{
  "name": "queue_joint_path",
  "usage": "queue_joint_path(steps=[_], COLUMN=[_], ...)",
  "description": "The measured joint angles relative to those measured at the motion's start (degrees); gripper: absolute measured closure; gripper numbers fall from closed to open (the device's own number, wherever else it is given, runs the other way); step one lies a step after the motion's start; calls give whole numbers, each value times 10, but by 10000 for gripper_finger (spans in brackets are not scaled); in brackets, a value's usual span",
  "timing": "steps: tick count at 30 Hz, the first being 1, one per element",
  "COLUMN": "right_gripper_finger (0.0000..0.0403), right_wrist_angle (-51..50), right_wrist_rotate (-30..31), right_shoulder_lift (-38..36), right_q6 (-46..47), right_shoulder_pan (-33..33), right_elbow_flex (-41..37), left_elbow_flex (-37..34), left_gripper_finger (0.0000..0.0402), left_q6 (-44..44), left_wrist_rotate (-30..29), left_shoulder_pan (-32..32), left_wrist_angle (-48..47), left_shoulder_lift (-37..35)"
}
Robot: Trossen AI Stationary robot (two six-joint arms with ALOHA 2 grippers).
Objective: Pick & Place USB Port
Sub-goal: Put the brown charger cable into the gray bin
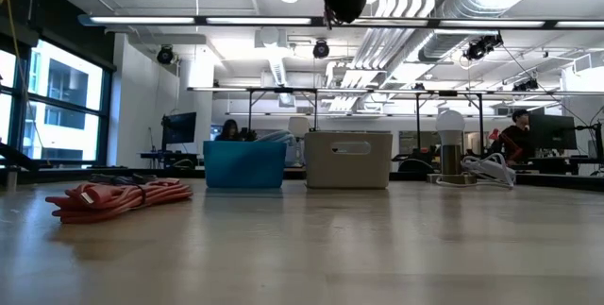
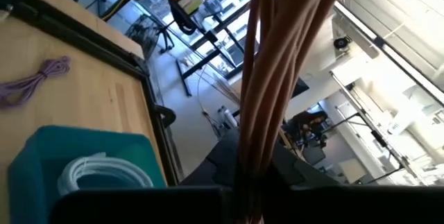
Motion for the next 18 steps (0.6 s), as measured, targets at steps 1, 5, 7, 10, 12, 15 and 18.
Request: queue_joint_path(steps=[1, 5, 7, 10, 12, 15, 18], right_gripper_finger=[384, 384, 384, 385, 385, 385, 385], right_wrist_angle=[-2, -16, -19, -26, -30, -38, -42], right_wrist_rotate=[6, 25, 36, 59, 72, 81, 84], right_shoulder_lift=[-1, -4, -5, -5, -5, -5, -5], right_q6=[-2, -3, -4, -11, -15, -13, -12], right_shoulder_pan=[4, 15, 19, 23, 24, 24, 23], right_elbow_flex=[0, 0, 1, 0, 0, 0, -4], left_elbow_flex=[0, 0, 0, 0, 1, 0, 0], left_gripper_finger=[333, 332, 332, 331, 331, 331, 330], left_q6=[0, 16, 21, 21, 22, 33, 34], left_wrist_rotate=[9, 33, 33, 39, 44, 70, 97], left_shoulder_pan=[0, 1, 1, 0, 0, 1, 1], left_wrist_angle=[1, -7, -10, -16, -38, -81, -121], left_shoulder_lift=[0, -9, -18, -39, -56, -75, -97])
